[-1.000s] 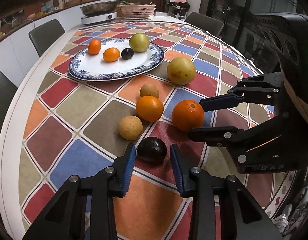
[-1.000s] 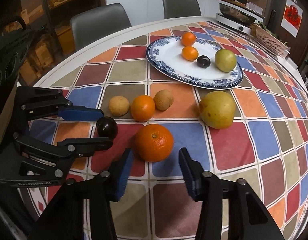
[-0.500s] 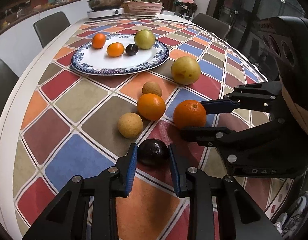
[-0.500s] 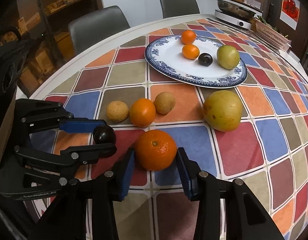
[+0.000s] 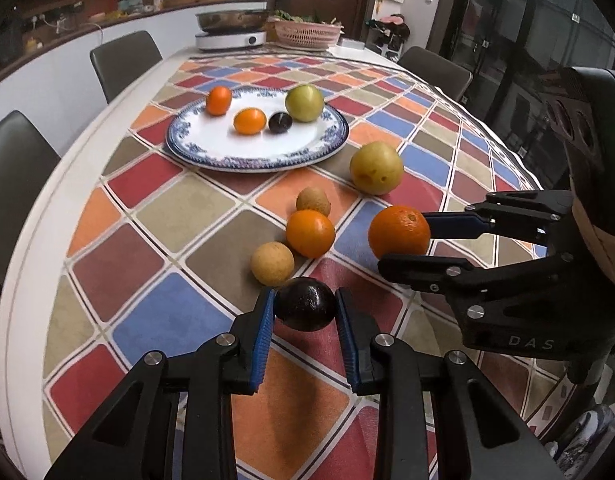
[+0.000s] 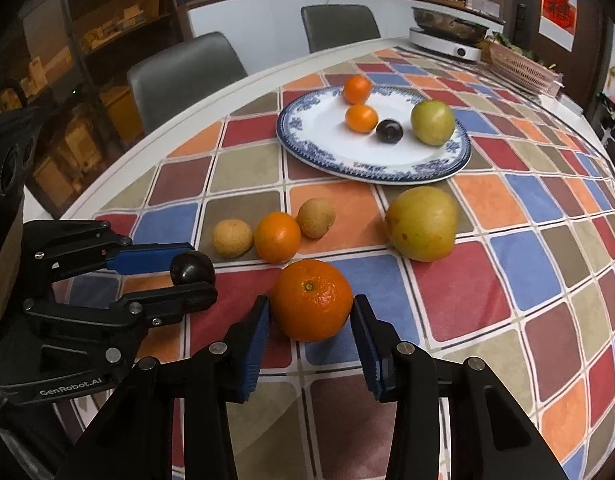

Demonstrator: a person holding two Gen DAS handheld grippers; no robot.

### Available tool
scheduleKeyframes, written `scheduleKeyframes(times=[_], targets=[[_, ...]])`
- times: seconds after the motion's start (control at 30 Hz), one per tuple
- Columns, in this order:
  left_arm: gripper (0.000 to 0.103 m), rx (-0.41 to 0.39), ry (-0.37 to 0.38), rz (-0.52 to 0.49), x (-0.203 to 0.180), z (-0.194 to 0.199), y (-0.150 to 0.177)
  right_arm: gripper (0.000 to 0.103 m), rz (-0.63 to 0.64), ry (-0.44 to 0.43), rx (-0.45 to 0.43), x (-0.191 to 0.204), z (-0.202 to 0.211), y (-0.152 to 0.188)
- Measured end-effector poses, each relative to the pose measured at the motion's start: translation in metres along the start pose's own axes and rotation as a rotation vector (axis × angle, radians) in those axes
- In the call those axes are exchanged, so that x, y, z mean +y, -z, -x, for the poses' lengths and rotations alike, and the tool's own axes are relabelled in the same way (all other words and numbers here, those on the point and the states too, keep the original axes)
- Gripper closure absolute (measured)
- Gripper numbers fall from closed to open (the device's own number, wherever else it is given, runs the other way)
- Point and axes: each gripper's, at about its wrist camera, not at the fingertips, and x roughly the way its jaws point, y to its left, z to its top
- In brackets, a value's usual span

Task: Organize fruits
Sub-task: 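Lift the plum and mandarin and carry them toward the plate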

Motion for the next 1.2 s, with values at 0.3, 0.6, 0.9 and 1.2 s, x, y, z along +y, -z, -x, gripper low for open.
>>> scheduleKeyframes(times=[0.3,0.6,0.9,1.2], targets=[[0.072,-0.065,-0.027,0.025,-0.002,0.024,-0.008,0.061,-0.006,0.033,-0.081,0.005,0.029,-0.004],[0.072,-0.107,-0.067,0.016,-0.009,0.043,-0.017,0.061,-0.019,0.040,-0.152,0.007,0.054,-0.006],[0.072,-0.123,-0.111,0.023,-0.019,0.058,-0.021,0.061,-0.027,0.034,-0.200,0.002,0.073,-0.005],[0.072,-0.143,-0.137,0.035,-0.019,0.067,-0.022,0.061,-0.012,0.004,-0.245,0.007,0.082,-0.010]])
